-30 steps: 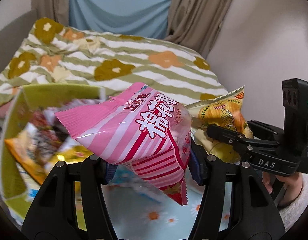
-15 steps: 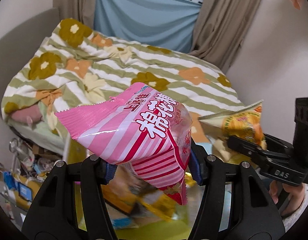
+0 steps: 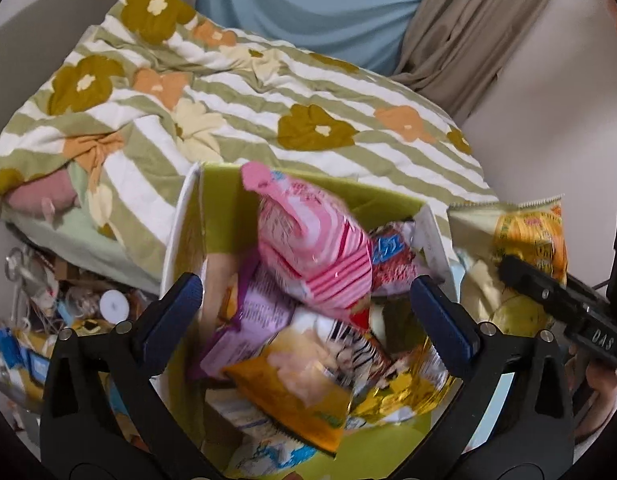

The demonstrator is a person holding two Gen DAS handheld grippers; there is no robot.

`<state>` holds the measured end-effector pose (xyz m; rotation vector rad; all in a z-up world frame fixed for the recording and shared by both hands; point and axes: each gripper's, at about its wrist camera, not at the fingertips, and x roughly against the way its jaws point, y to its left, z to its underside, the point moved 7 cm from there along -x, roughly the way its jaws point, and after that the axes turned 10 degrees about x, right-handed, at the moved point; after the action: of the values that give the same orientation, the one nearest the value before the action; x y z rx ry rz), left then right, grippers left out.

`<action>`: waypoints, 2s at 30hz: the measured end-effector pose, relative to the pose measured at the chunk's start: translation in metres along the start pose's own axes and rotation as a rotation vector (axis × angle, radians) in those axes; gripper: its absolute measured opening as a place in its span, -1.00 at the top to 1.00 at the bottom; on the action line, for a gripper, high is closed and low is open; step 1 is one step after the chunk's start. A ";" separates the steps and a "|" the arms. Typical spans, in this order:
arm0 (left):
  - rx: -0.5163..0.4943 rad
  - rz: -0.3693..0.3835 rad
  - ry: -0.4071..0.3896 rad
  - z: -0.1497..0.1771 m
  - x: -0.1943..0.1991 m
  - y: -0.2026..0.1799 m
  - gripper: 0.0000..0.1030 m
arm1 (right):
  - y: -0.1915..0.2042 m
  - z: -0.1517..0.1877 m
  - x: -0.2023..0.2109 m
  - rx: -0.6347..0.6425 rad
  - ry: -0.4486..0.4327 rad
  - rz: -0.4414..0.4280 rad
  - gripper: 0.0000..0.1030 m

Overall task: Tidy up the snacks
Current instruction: 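Drop the pink striped bag into the box with the left tool while the right drops the corn bag, then withdraw both tools from the box toward the last snacks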

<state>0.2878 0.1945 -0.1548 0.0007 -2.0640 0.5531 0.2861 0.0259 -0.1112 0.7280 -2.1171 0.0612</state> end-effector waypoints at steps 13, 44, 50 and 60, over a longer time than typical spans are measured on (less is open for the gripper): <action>-0.050 -0.027 -0.072 0.020 0.049 0.007 -1.00 | 0.031 -0.006 0.012 0.003 -0.015 0.003 0.12; -0.118 -0.099 -0.177 0.073 0.102 -0.048 -1.00 | 0.010 0.030 0.087 -0.047 -0.124 0.068 -1.00; -0.144 -0.085 -0.198 0.096 0.105 -0.106 -1.00 | -0.029 0.050 0.125 -0.037 -0.127 0.077 -1.00; -0.261 -0.087 -0.133 0.148 0.061 -0.216 -1.00 | -0.109 0.095 0.178 -0.034 -0.121 0.150 -1.00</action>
<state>0.1818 -0.0428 -0.0869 -0.0265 -2.2413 0.2323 0.1941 -0.1775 -0.0585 0.5640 -2.2805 0.0642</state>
